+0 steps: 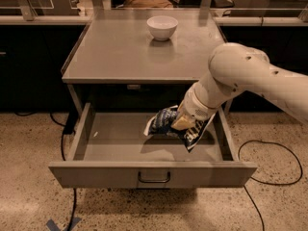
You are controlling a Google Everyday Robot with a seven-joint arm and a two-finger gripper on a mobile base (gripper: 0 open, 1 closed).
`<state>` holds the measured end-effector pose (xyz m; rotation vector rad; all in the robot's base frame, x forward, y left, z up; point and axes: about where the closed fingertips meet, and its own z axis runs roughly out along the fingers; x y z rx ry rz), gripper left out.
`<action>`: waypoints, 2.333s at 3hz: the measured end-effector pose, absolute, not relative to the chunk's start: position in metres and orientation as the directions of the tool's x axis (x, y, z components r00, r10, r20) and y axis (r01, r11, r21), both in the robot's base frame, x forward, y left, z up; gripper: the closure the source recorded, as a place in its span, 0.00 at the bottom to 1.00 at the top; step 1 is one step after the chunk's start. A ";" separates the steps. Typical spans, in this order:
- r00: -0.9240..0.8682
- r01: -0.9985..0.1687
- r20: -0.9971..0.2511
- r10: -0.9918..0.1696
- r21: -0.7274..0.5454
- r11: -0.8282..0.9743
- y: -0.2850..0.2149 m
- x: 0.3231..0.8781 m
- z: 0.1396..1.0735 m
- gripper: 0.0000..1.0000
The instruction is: Pick blue chip bag from top drawer and place on counter
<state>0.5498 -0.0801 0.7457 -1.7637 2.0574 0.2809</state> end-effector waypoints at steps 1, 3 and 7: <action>-0.129 -0.974 -0.452 -0.883 -0.107 0.198 -0.088 0.554 0.755 1.00; -0.169 -0.965 -0.467 -0.868 -0.099 0.241 -0.097 0.570 0.766 1.00; -0.130 -0.954 -0.440 -0.888 -0.187 0.232 -0.087 0.560 0.842 1.00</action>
Offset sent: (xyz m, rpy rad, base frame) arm 0.0263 -0.0216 0.0240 0.0437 0.0098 -0.0738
